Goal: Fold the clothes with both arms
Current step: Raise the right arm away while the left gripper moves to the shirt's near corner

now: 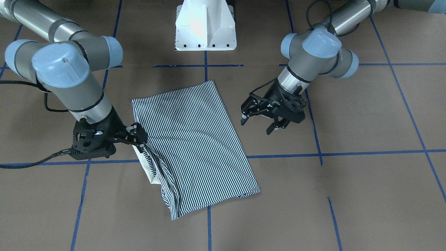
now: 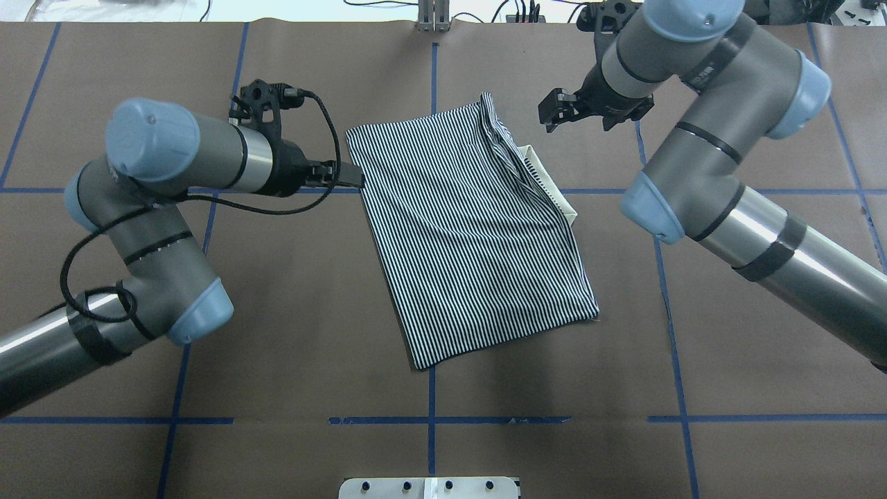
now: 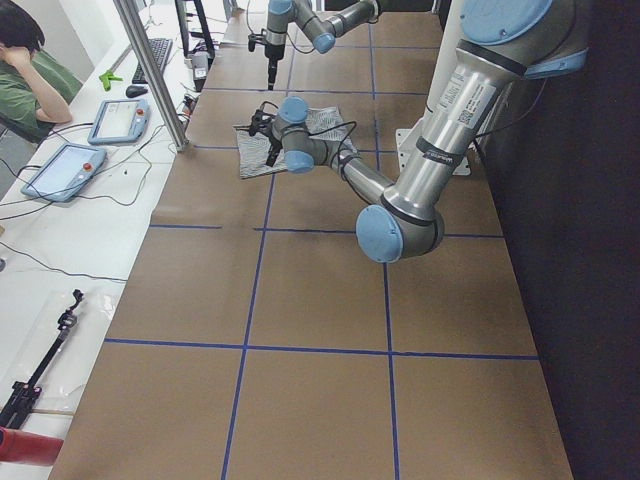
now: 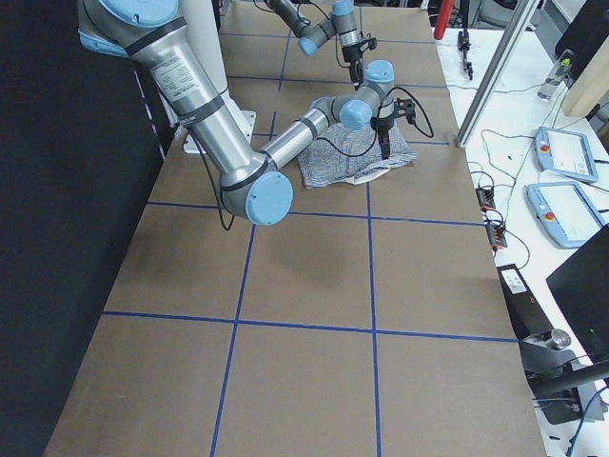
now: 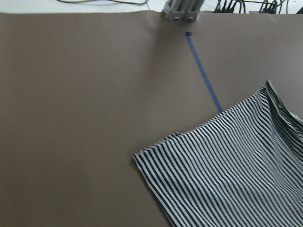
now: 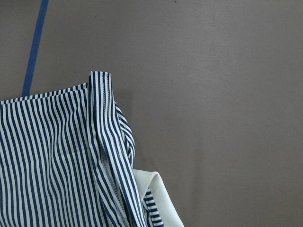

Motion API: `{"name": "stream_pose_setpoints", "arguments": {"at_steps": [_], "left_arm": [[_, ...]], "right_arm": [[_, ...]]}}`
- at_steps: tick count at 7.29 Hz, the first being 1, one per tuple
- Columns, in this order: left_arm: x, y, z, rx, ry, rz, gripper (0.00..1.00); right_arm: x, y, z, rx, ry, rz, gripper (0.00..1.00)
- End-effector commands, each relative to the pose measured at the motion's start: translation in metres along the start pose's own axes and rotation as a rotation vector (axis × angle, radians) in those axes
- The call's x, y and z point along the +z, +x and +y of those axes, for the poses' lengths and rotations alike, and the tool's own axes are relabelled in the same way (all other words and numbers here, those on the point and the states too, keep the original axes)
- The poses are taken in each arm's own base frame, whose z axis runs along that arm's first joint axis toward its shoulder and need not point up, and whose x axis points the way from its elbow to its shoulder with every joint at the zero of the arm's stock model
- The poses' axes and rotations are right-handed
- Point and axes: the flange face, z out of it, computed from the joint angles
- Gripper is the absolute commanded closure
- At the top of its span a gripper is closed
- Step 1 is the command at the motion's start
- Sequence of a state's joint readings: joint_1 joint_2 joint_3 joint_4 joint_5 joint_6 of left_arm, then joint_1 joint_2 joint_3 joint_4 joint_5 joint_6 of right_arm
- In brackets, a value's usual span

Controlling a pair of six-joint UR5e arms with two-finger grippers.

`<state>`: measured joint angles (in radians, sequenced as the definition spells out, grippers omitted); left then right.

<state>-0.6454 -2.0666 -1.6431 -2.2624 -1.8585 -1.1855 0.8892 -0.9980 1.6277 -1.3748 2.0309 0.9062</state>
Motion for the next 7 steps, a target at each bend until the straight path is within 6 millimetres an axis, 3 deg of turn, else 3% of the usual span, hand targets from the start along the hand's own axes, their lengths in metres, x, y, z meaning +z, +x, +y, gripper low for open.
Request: {"name": "stream_pose_setpoints", "arguments": {"at_steps": [1,3,4,5,7], "left_arm": [[0.015,0.054,0.095,-0.152,-0.039,-0.027,0.00],[0.043,0.078,0.162,-0.368,-0.065,-0.092,0.37],[0.047,0.088,0.176,-0.425,-0.083,-0.091,0.48],[0.051,0.090,0.189,-0.437,-0.102,-0.099,0.50],[0.053,0.095,0.197,-0.459,-0.112,-0.098,0.51]], "right_arm": [[-0.024,0.026,0.021,0.008,0.012,-0.043,0.00],[-0.025,0.029,0.022,0.020,0.014,-0.042,0.00],[-0.024,0.033,0.025,0.021,0.014,-0.039,0.00],[-0.026,0.035,0.030,0.020,0.014,-0.039,0.00],[-0.030,0.036,0.032,0.018,0.019,-0.043,0.00]]}}
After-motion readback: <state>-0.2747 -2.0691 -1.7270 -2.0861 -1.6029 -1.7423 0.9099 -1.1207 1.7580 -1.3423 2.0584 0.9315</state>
